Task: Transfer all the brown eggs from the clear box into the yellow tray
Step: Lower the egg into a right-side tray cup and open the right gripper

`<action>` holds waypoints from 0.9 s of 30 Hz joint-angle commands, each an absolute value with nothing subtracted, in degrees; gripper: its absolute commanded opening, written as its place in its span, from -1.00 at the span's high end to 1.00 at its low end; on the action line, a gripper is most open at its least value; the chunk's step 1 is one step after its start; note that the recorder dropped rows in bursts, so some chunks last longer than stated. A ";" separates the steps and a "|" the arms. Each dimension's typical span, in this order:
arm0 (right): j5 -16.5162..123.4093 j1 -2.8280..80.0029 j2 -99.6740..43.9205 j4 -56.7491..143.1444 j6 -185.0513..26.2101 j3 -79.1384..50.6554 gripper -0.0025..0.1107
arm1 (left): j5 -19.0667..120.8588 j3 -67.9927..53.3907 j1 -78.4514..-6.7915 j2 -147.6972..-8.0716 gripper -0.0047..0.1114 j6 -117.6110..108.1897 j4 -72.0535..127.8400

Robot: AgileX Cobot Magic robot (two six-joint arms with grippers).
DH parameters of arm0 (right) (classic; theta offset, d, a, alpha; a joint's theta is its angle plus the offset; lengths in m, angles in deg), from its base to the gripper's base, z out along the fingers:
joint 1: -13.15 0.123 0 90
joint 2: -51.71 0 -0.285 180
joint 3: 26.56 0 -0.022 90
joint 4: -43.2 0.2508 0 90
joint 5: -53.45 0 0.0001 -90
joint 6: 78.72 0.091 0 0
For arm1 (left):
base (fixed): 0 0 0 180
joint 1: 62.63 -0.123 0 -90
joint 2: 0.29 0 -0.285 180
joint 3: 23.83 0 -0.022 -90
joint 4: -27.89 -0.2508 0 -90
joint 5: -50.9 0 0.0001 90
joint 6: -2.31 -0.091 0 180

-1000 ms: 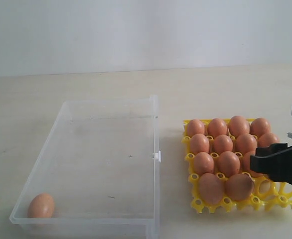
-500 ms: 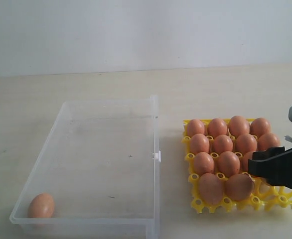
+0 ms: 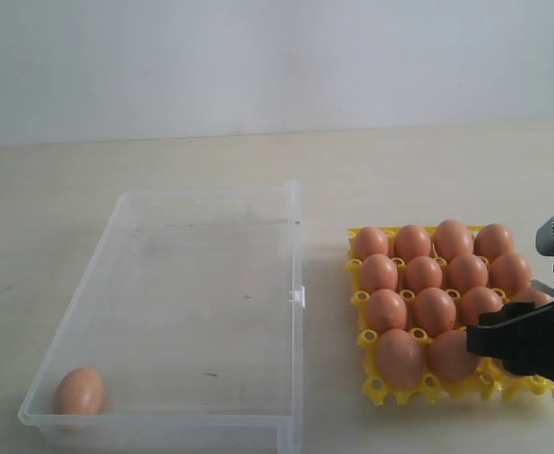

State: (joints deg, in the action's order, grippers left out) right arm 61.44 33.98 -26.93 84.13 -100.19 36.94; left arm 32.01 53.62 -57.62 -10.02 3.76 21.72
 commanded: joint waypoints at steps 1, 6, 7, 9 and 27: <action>63.47 33.80 -27.49 83.13 -99.61 37.04 0.96 | 32.80 53.39 -57.43 -10.05 0.92 4.01 21.90; 64.74 33.80 -29.25 83.33 -99.50 37.04 0.96 | 32.80 53.39 -57.43 -10.05 0.92 4.01 21.90; 64.90 33.80 -29.78 83.33 -99.50 37.04 0.96 | 32.80 53.39 -57.43 -10.05 0.92 4.01 21.90; 65.13 33.80 -30.58 83.21 -99.50 37.04 0.96 | 32.80 53.39 -57.43 -10.05 0.92 4.01 21.90; 65.60 33.80 -32.42 81.87 -99.01 34.86 0.96 | 32.80 53.39 -57.43 -10.05 0.92 4.01 21.90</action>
State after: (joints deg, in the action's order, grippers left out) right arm 64.91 33.98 -32.29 82.48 -99.08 35.20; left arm 32.01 53.62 -57.62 -10.02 3.76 21.72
